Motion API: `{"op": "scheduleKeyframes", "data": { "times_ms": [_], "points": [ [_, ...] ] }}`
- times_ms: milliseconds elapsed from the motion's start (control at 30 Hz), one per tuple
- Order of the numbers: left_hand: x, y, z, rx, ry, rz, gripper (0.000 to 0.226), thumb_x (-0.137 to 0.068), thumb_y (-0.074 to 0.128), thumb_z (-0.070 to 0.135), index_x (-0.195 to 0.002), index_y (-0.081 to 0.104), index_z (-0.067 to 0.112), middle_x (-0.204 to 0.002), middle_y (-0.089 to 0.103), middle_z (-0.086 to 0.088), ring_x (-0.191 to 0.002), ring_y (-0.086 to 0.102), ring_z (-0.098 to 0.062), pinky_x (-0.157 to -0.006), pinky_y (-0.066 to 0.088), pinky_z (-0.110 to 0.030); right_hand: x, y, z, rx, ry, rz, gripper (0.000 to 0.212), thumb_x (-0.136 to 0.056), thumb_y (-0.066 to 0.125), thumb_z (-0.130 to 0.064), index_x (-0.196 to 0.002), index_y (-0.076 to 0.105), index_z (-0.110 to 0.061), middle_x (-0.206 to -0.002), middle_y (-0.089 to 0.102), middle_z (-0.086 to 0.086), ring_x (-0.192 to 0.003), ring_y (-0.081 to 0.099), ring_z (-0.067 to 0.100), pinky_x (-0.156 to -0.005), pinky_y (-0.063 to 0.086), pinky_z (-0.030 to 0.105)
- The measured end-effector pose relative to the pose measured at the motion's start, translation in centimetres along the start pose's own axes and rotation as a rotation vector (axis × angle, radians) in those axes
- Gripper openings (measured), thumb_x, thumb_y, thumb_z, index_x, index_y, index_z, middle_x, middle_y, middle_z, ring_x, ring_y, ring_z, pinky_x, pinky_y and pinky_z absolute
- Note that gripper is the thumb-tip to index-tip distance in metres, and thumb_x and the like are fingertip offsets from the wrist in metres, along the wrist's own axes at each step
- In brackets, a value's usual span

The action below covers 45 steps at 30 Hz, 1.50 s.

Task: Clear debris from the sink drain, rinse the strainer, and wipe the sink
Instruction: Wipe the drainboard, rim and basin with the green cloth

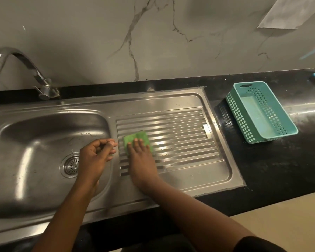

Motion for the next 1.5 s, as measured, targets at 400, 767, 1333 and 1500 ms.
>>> {"op": "scheduleKeyframes", "data": {
  "times_ms": [400,767,1333,1500],
  "points": [
    [2.2,2.4,-1.7,0.045,-0.033,0.007,0.011,-0.099,0.068,0.013,-0.105,0.077,0.012,-0.101,0.081,-0.008,-0.092,0.075,-0.021,-0.083,0.058,-0.036,1.5,-4.1,8.4,0.043,-0.243,-0.034,0.064,-0.094,0.048,-0.011,-0.157,0.040,-0.019,-0.166,0.034,0.006,-0.154,0.027,0.023,-0.125,0.017,0.033],
    [5.9,4.8,-2.2,-0.008,-0.033,0.005,0.008,-0.098,0.070,0.017,-0.099,0.078,0.018,-0.096,0.083,-0.001,-0.088,0.077,-0.014,-0.078,0.059,-0.031,6.0,-11.1,24.4,0.069,0.193,0.108,0.059,-0.103,0.044,-0.013,-0.160,0.032,-0.017,-0.168,0.027,0.006,-0.157,0.021,0.023,-0.120,0.009,0.030],
    [6.1,-0.2,-3.0,-0.020,-0.045,0.013,0.011,-0.101,0.066,0.015,-0.106,0.077,0.013,-0.101,0.081,-0.005,-0.097,0.076,-0.024,-0.084,0.059,-0.035,4.9,-5.6,13.9,0.044,0.294,0.101,0.062,-0.104,0.041,-0.020,-0.163,0.021,-0.010,-0.170,0.016,0.015,-0.158,0.011,0.030,-0.128,0.014,0.048],
    [5.1,-1.4,-1.8,-0.033,-0.029,-0.024,0.013,-0.101,0.066,0.013,-0.109,0.075,0.009,-0.105,0.080,-0.009,-0.095,0.076,-0.022,-0.092,0.058,-0.044,3.8,-2.4,4.2,0.065,0.106,0.008,0.064,-0.101,0.041,-0.018,-0.162,0.023,-0.011,-0.171,0.015,0.013,-0.159,0.009,0.030,-0.128,0.010,0.047]
  ]
}}
Point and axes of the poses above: each hand's wrist, its own x-axis away from the middle knuckle, its own y-axis out of the palm, z = x × y, the point moved 8 cm from there along -x, towards the middle knuckle
